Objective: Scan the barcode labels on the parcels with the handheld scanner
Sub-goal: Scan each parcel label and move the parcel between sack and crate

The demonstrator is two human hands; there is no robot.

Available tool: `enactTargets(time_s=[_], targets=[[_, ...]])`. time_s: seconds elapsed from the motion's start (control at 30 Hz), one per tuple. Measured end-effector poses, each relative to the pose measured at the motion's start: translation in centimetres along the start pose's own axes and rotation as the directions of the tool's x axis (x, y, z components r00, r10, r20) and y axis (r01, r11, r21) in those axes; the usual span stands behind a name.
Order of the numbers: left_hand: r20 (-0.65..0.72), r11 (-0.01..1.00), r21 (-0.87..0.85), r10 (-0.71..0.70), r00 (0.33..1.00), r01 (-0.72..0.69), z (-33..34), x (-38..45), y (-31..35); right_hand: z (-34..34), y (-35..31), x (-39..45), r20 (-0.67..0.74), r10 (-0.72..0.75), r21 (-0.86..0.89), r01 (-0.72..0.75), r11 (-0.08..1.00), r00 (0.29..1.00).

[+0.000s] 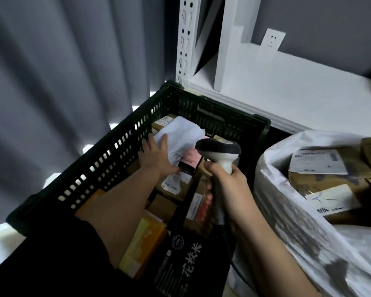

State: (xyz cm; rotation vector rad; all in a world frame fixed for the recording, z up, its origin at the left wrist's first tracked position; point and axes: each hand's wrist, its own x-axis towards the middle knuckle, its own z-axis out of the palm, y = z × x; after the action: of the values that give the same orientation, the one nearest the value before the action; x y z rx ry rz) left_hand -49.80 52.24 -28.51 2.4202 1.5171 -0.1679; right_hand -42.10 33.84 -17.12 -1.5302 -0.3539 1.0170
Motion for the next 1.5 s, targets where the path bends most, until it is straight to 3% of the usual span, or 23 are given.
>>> enactTargets(time_s=[0.2, 0.27, 0.33, 0.4, 0.47, 0.53, 0.6, 0.8, 0.93, 1.0, 1.13, 1.2, 1.33, 1.5], targets=[[-0.080, 0.957, -0.270, -0.133, 0.988, 0.107, 1.0, 0.8, 0.6, -0.7, 0.3, -0.2, 0.014, -0.039, 0.030, 0.039, 0.999, 0.999], [-0.020, 0.916, -0.373, -0.168, 0.986, 0.149, -0.1, 0.0, 0.7, -1.0, 0.0, -0.6, 0.008, -0.055, 0.036, 0.055, 0.998, 0.998], [0.116, 0.769, -0.591, -0.218, 0.969, 0.243, -1.7, -1.3, 0.6, -1.5, -0.5, -1.7, 0.002, -0.059, 0.064, 0.059, 0.996, 0.998], [0.255, 0.474, -0.818, -0.209, 0.944, 0.326, -4.1, -3.3, 0.8, -2.1, -1.5, -3.2, 0.000, -0.079, 0.073, 0.079, 0.994, 0.997], [0.354, 0.259, -0.894, -0.091, 0.931, 0.365, -7.1, -6.1, 1.2, -2.7, -2.5, -4.9, -0.010, -0.104, 0.094, 0.104, 0.990, 0.995], [0.422, 0.140, -0.902, 0.085, 0.902, 0.409, -10.4, -9.7, 2.0, -3.5, -3.9, -7.0, -0.035, -0.162, 0.115, 0.165, 0.980, 0.986], [0.433, 0.085, -0.901, 0.261, 0.863, 0.426, -13.6, -13.3, 2.9, -4.3, -5.0, -8.7, -0.067, -0.213, 0.126, 0.220, 0.967, 0.975], [0.321, -0.019, -0.920, 0.533, 0.782, 0.391, -18.6, -24.4, 6.2, -7.8, -9.1, -15.8, -0.106, -0.269, 0.284, 0.288, 0.915, 0.957], [0.288, -0.065, -0.910, 0.611, 0.737, 0.410, -18.9, -29.4, 8.7, -9.8, -9.7, -18.7, -0.095, -0.326, 0.330, 0.339, 0.881, 0.940], [0.293, -0.041, -0.917, 0.610, 0.736, 0.398, -18.6, -30.6, 9.8, -10.6, -9.6, -20.0, -0.069, -0.340, 0.314, 0.344, 0.885, 0.938], [0.276, 0.040, -0.953, 0.522, 0.807, 0.301, -18.2, -31.2, 10.5, -12.0, -9.4, -20.7, -0.108, -0.345, 0.304, 0.362, 0.881, 0.932], [0.240, 0.028, -0.964, 0.531, 0.813, 0.266, -17.9, -30.9, 10.5, -12.8, -9.5, -20.0, -0.183, -0.346, 0.196, 0.379, 0.905, 0.920], [0.157, 0.179, -0.981, 0.488, 0.859, 0.077, -16.6, -30.3, 10.3, -12.8, -9.4, -19.4, -0.196, -0.454, -0.012, 0.461, 0.887, 0.869], [0.129, 0.081, -0.991, 0.311, 0.941, 0.109, -15.4, -28.3, 10.2, -12.5, -9.6, -20.0, -0.199, -0.478, 0.009, 0.490, 0.872, 0.855]])
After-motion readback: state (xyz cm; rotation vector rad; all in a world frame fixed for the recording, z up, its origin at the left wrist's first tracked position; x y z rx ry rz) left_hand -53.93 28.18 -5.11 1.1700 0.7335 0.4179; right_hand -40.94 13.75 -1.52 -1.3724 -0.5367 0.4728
